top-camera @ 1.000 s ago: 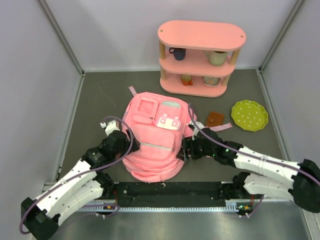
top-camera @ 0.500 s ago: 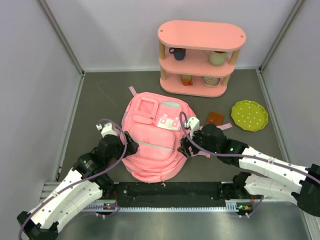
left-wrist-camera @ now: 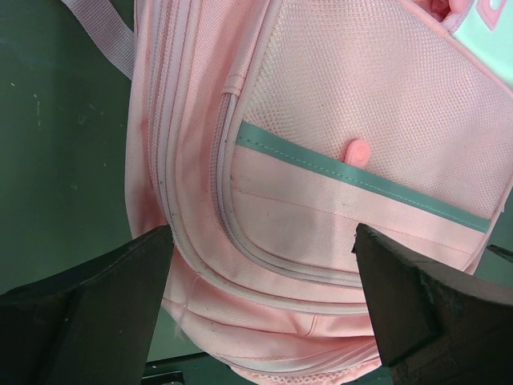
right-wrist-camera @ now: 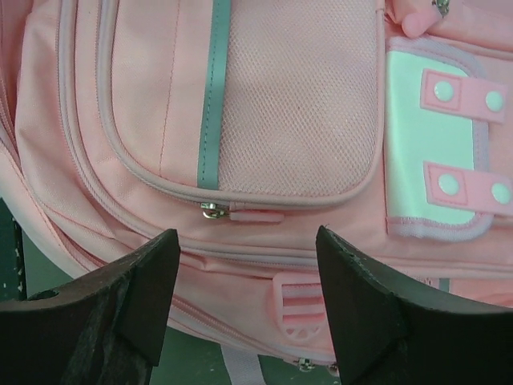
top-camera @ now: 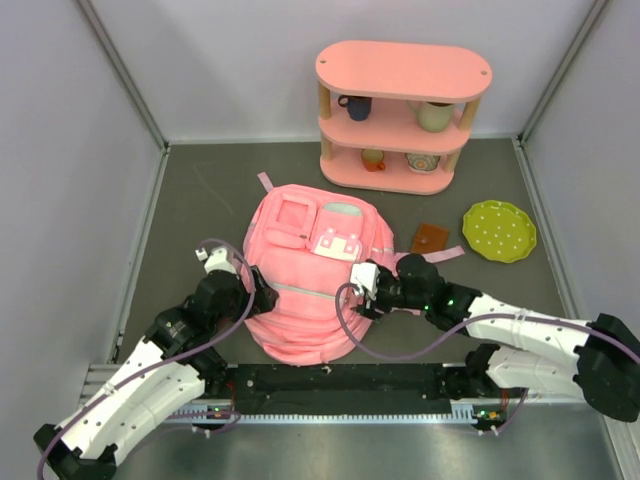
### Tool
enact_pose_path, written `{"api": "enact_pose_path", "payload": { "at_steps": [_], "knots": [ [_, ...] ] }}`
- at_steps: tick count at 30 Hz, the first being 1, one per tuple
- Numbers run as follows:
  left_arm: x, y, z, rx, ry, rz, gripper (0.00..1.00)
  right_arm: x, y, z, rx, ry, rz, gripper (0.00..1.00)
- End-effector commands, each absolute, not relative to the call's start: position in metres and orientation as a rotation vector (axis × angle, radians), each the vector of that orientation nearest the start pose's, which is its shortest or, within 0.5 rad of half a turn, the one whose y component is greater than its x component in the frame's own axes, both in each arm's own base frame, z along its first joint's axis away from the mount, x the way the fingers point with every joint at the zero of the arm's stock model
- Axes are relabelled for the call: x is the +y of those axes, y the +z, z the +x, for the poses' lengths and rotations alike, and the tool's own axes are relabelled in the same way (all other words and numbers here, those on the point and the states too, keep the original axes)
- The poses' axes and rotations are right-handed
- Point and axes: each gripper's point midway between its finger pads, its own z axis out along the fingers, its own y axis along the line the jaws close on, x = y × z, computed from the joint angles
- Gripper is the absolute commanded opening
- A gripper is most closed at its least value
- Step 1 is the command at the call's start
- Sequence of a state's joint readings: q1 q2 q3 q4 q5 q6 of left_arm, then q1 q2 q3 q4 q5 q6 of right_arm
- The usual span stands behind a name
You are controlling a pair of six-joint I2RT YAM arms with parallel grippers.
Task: Pack the student bag
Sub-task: Unzip the student bag at the center of the board.
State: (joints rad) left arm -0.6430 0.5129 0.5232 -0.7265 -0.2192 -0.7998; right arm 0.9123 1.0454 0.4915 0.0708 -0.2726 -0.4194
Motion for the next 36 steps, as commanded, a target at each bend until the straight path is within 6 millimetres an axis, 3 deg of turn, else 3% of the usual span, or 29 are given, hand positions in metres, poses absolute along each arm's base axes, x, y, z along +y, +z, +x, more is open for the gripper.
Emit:
{"api": "enact_pose_path", "payload": {
  "at_steps": [1, 13, 20, 27, 32, 36],
  "knots": [
    [-0.121, 0.128, 0.17, 2.283, -0.544, -0.267, 0.98, 0.303, 0.131, 0.179, 1.354, 0.612, -1.483, 0.67],
    [-0.127, 0.123, 0.169, 2.293, -0.581, -0.246, 0.98, 0.32, 0.124, 0.18, 1.3, 0.649, -1.547, 0.57],
    [-0.129, 0.121, 0.168, 2.295, -0.587, -0.243, 0.98, 0.321, 0.11, 0.171, 1.353, 0.71, -1.603, 0.37],
    [-0.128, 0.12, 0.17, 2.294, -0.578, -0.242, 0.98, 0.316, 0.112, 0.162, 1.389, 0.747, -1.589, 0.27],
    [-0.129, 0.119, 0.17, 2.295, -0.585, -0.25, 0.98, 0.313, 0.11, 0.158, 1.43, 0.76, -1.603, 0.05],
    [-0.132, 0.117, 0.171, 2.292, -0.604, -0.256, 0.98, 0.315, 0.111, 0.152, 1.452, 0.787, -1.582, 0.0]
  ]
}}
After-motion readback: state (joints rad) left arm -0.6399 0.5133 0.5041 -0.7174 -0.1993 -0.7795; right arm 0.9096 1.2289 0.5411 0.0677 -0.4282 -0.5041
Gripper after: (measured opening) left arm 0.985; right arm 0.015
